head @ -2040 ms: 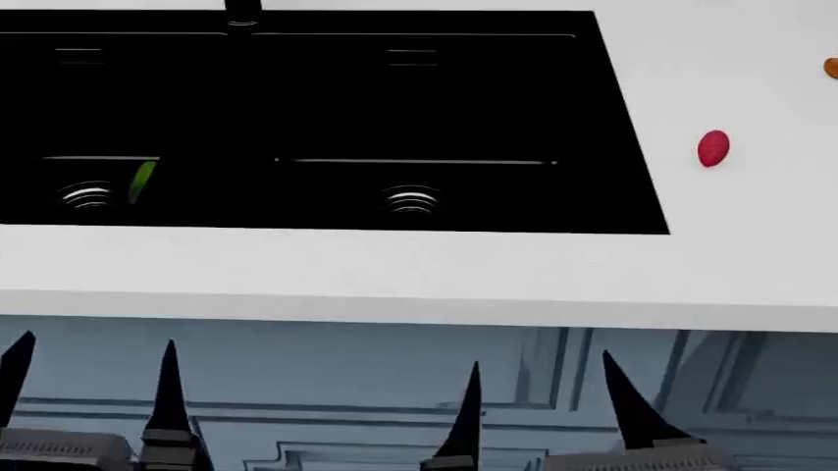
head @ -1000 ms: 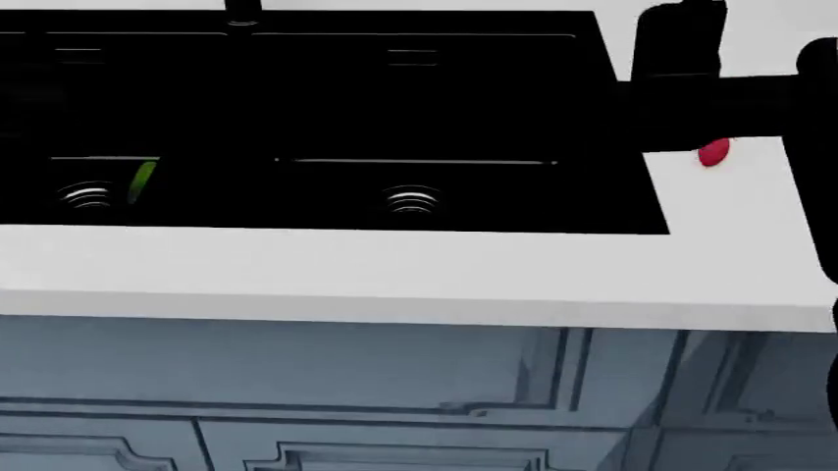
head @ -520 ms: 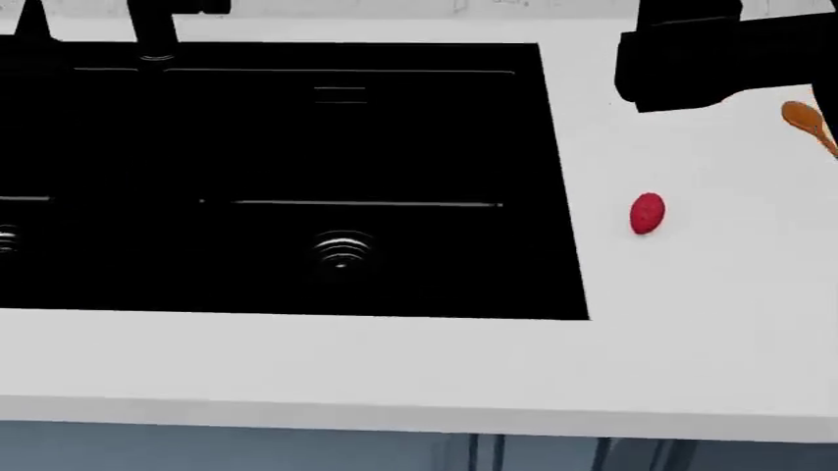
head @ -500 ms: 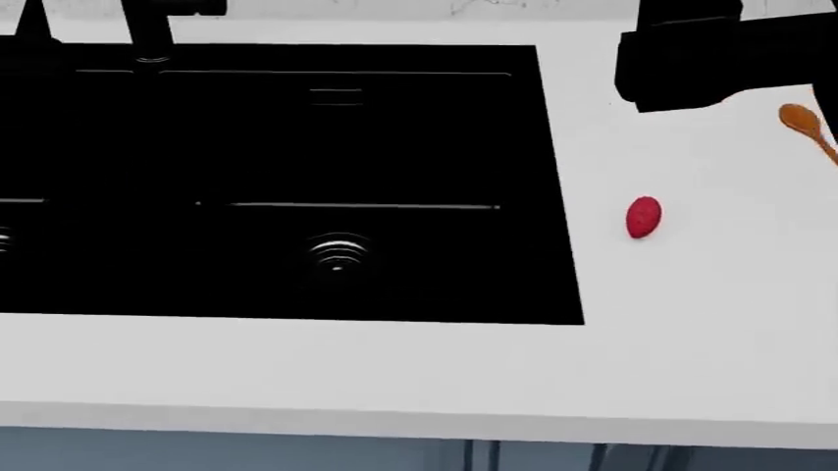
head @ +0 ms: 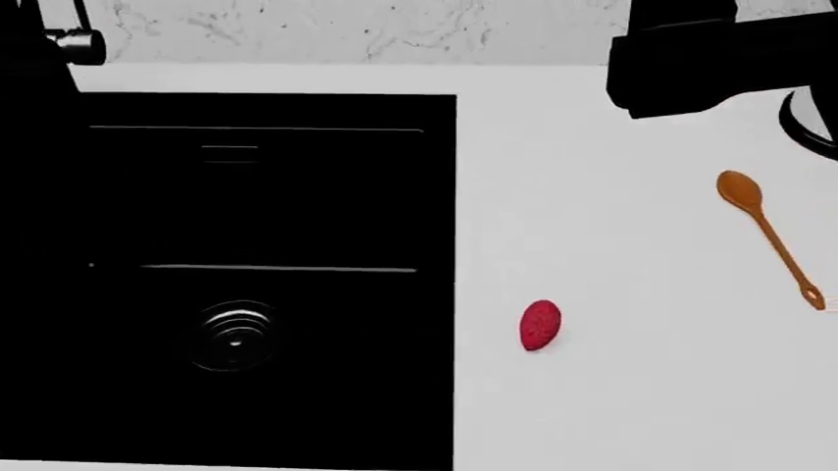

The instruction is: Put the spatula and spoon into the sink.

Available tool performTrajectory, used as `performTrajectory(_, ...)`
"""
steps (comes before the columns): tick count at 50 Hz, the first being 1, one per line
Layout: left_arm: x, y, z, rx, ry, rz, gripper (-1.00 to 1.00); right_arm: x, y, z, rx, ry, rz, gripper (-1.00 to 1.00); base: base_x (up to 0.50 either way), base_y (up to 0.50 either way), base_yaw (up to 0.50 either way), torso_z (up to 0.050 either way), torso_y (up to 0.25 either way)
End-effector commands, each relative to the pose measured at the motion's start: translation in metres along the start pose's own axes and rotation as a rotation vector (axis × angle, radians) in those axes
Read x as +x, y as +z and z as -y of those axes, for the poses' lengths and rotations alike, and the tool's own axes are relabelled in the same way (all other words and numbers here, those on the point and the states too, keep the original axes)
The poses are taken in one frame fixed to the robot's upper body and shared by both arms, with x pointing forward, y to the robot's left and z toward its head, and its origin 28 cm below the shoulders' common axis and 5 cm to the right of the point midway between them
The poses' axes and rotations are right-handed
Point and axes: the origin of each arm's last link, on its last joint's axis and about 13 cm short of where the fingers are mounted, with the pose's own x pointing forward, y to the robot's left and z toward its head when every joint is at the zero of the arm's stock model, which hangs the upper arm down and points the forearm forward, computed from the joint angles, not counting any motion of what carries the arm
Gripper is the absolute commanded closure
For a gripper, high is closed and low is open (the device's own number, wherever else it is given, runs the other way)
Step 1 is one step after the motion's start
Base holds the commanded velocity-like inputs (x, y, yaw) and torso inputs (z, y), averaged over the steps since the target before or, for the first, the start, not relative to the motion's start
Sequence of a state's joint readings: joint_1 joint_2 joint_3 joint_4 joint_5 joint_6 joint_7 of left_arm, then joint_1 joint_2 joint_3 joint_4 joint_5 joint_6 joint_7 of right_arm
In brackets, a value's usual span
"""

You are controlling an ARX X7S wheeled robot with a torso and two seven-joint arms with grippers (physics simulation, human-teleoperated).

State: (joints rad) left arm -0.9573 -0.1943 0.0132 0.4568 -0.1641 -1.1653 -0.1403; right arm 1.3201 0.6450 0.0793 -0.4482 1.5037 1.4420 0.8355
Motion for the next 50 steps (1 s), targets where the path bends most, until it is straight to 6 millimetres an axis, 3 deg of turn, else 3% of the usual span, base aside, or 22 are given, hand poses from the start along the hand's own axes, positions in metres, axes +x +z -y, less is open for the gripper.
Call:
performTrajectory(1, -0.003, 0.003, -0.002, -0.002, 0.003, 0.005, -1.0, -0.001, 0.001, -0.002, -0.003, 0.016, 0.005, -1.0, 0.41, -0.3, 0.0, 0.0, 0.0)
performTrajectory(14, -0.004, 0.005, -0.003, -0.002, 0.007, 0.006, -1.0, 0.001, -0.002, -0.006, -0.009, 0.037, -0.01, -1.0, 0.36, -0.07, 0.0, 0.0, 0.001)
performTrajectory(28, -0.001, 0.002, -0.001, 0.004, 0.001, -0.002, -1.0, 0.0, -0.003, -0.002, 0.015, 0.043, -0.051, -1.0, 0.02, 0.01, 0.0, 0.0, 0.0)
performTrajectory(42, -0.002, 0.003, -0.002, 0.005, 0.002, -0.003, -1.0, 0.017, 0.027, 0.024, 0.028, -0.028, -0.145, -1.0, 0.0, 0.0, 0.0, 0.0, 0.0)
performTrajectory(50, -0.002, 0.0, -0.004, 0.003, 0.005, -0.01, -1.0, 0.033, 0.02, 0.039, 0.086, -0.054, -0.328, -1.0, 0.0, 0.0, 0.0, 0.0, 0.0)
